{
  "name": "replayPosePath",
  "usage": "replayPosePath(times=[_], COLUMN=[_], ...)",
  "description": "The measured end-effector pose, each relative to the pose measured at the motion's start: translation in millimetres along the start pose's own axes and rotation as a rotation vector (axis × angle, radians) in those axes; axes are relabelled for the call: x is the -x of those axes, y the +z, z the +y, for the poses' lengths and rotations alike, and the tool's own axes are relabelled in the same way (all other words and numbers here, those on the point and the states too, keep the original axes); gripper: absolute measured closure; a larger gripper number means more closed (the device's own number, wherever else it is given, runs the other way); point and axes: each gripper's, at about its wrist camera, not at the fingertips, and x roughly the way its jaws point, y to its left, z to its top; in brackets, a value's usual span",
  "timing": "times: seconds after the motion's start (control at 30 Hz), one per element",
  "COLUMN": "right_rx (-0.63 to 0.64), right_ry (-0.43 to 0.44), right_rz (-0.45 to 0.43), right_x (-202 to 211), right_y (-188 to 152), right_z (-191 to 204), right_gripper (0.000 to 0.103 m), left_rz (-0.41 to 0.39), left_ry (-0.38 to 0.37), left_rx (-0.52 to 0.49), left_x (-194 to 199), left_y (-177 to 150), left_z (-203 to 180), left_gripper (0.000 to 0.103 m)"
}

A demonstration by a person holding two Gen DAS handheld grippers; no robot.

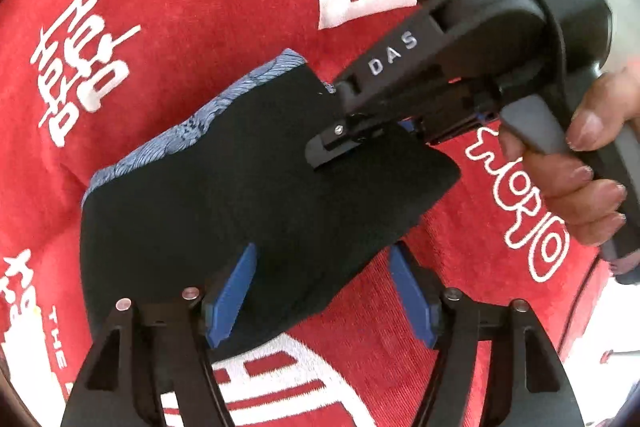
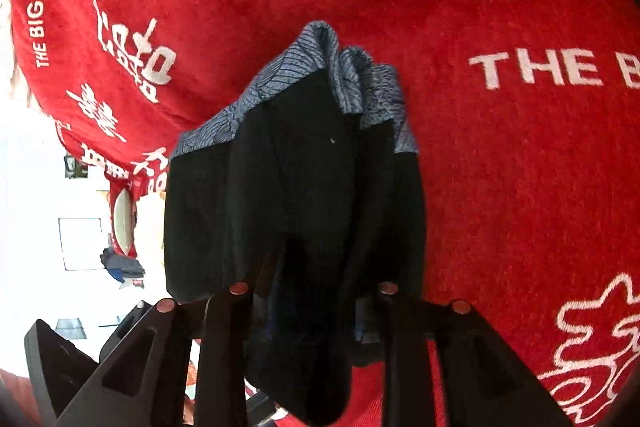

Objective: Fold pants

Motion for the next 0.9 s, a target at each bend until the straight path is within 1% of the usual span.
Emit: replayPosePath(times=[0.1,0.2,0.23,0.27,0.3,0.33,0.37,0.5,0.57,0.6,0.67,0.73,0.8,0.83,0.87,0.9], right_rx=[0.019,0.063,0.088,0.108,0.133,0.145,0.16,0.159,0.137,0.131,0.134,0.138,0.145,0.155,0.163,0.176], right_ry=[-0.047,-0.154,-0.207,-0.253,-0.333,-0.376,-0.41,-0.47,-0.498,-0.513,-0.554,-0.586,-0.604,-0.622,-0.636,-0.654], right_rz=[-0.008,-0.018,-0.022,-0.026,-0.024,-0.022,-0.022,-0.023,-0.032,-0.037,-0.047,-0.044,-0.049,-0.053,-0.054,-0.054], right_x=[7,14,17,19,21,19,20,24,24,24,22,17,17,17,11,10], right_y=[-5,-9,-11,-13,-17,-15,-18,-29,-34,-36,-41,-44,-49,-50,-50,-52], right_z=[0,12,18,22,25,28,32,38,39,40,42,43,41,42,47,48], right_gripper=[0.069,0.062,0.059,0.052,0.047,0.041,0.041,0.039,0.038,0.037,0.029,0.027,0.027,0.025,0.022,0.021], left_rz=[0.018,0.033,0.037,0.042,0.048,0.057,0.071,0.112,0.135,0.161,0.174,0.173,0.165,0.159,0.161,0.163], left_ry=[0.001,-0.001,0.005,0.017,0.027,0.038,0.046,0.063,0.062,0.055,0.051,0.04,0.035,0.022,0.019,0.017], left_rx=[0.036,0.116,0.136,0.163,0.181,0.207,0.241,0.343,0.375,0.388,0.4,0.388,0.378,0.384,0.393,0.399], left_x=[11,23,25,28,29,30,30,27,24,18,12,8,4,1,-3,-5], left_y=[-4,-8,-10,-12,-14,-18,-22,-32,-38,-44,-51,-56,-58,-60,-60,-60], left_z=[12,37,47,58,65,73,83,119,129,134,139,140,138,138,139,140], left_gripper=[0.033,0.033,0.033,0.033,0.033,0.033,0.033,0.033,0.033,0.033,0.033,0.033,0.026,0.023,0.023,0.022])
